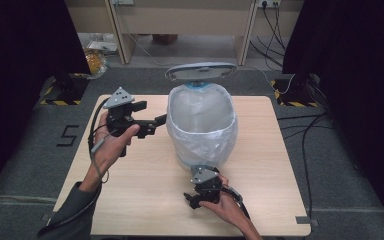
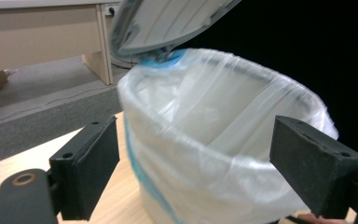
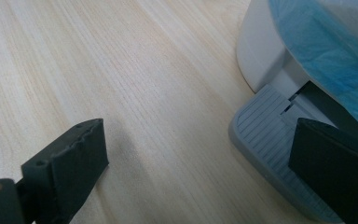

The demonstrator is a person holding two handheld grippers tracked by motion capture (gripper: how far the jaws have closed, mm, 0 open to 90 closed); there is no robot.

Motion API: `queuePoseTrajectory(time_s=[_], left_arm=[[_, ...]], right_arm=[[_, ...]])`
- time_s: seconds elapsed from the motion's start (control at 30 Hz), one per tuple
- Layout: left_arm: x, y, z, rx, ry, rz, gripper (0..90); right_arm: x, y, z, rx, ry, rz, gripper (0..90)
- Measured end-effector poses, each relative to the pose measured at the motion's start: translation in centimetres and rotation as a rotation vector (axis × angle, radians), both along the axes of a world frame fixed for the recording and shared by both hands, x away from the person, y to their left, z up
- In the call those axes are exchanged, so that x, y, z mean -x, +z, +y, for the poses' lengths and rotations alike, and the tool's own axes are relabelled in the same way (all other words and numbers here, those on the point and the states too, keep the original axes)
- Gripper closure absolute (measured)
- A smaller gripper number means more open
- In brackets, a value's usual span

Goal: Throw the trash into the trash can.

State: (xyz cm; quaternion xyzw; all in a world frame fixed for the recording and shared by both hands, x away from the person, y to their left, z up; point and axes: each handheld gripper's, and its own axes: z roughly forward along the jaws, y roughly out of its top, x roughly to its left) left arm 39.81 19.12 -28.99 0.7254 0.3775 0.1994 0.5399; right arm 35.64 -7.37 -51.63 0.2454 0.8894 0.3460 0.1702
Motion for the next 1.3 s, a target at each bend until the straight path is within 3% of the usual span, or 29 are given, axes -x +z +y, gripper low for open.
queuePoseTrajectory(time_s=[0.27,0.4,0.67,0.97,1.03,1.1,1.3], left_arm=[[0.0,-2.8,2.0,0.021,0.031,0.035,14.8],[0.3,-4.0,2.8,0.032,0.067,0.022,14.8],[0.9,-6.9,3.8,0.040,0.090,0.047,14.8],[1.3,-12.5,4.1,0.038,0.102,0.126,14.9],[1.5,-13.8,4.0,0.017,0.110,0.135,14.9],[1.6,-14.7,4.1,-0.002,0.118,0.142,14.9],[1.8,-17.0,4.2,-0.003,0.136,0.166,14.9]], right_arm=[[0.0,0.0,0.0,0.000,0.002,-0.001,4.3],[0.0,0.0,0.0,0.000,0.002,0.000,4.3],[0.0,0.0,0.0,-0.001,0.005,0.000,4.3],[-0.1,0.0,-0.1,-0.001,0.008,-0.001,4.1],[-0.1,0.0,-0.1,0.000,0.008,-0.001,4.1],[-0.1,0.0,-0.1,-0.001,0.008,-0.003,4.1],[-0.1,0.0,-0.1,-0.001,0.010,-0.001,3.9]])
